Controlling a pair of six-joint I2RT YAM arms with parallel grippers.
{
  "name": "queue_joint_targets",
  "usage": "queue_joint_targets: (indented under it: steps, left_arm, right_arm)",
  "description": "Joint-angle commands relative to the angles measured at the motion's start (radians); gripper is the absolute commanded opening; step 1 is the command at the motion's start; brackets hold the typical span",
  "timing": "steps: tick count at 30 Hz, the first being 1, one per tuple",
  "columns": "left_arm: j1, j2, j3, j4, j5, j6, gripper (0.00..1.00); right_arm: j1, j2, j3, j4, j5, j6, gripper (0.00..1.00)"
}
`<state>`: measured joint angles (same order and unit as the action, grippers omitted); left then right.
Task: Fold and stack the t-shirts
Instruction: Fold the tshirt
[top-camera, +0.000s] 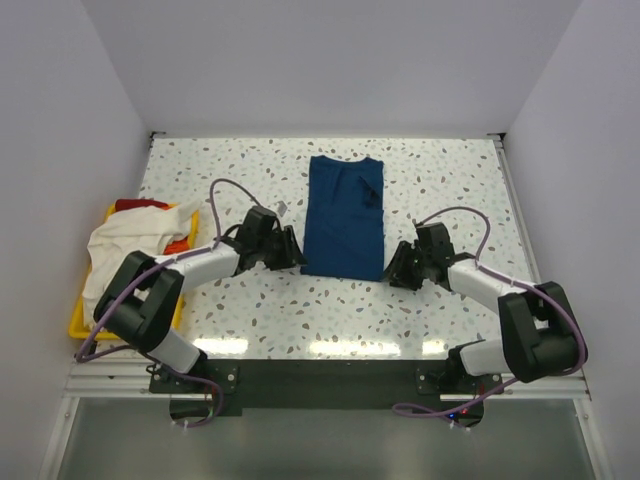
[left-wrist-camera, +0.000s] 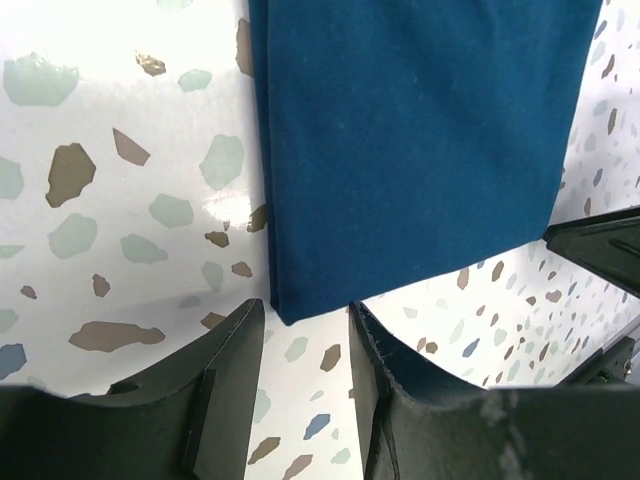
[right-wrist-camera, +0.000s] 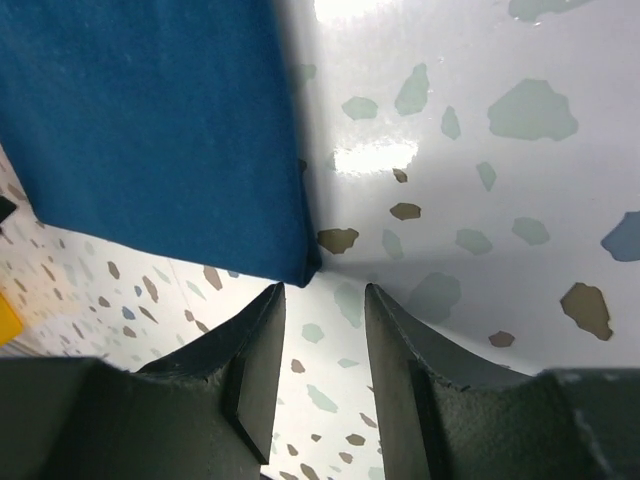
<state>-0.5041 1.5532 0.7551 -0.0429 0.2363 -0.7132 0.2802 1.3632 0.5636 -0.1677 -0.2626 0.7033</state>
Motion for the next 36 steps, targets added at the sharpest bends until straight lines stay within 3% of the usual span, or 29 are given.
queue_joint_targets:
  steps: [1,16,26,28,31,34,36]
  left_arm:
    - [0.007,0.019,-0.028,0.027,0.041,0.006,0.45]
    - [-0.013,0.093,-0.051,0.083,0.015,-0.02,0.41]
    - [-0.05,0.133,-0.043,0.094,-0.005,-0.035,0.32]
    - [-0.051,0.128,-0.042,0.094,-0.006,-0.035,0.28]
    - [-0.051,0.119,-0.037,0.087,-0.012,-0.032,0.14]
    - [-0.054,0.094,-0.034,0.08,-0.015,-0.028,0.01]
    - [-0.065,0.078,-0.042,0.06,-0.026,-0.028,0.0]
  right_arm:
    - [-0.004,0.014,-0.013,0.059,-0.029,0.021,0.42]
    - [-0.003,0.04,-0.039,0.118,-0.027,0.038,0.41]
    - [0.01,0.091,-0.051,0.163,-0.04,0.05,0.35]
    - [0.01,0.096,-0.05,0.163,-0.04,0.051,0.31]
    - [0.01,0.086,-0.045,0.163,-0.032,0.045,0.23]
    - [0.01,0.064,-0.042,0.154,-0.033,0.041,0.08]
    - [0.01,0.041,-0.045,0.139,-0.033,0.03,0.01]
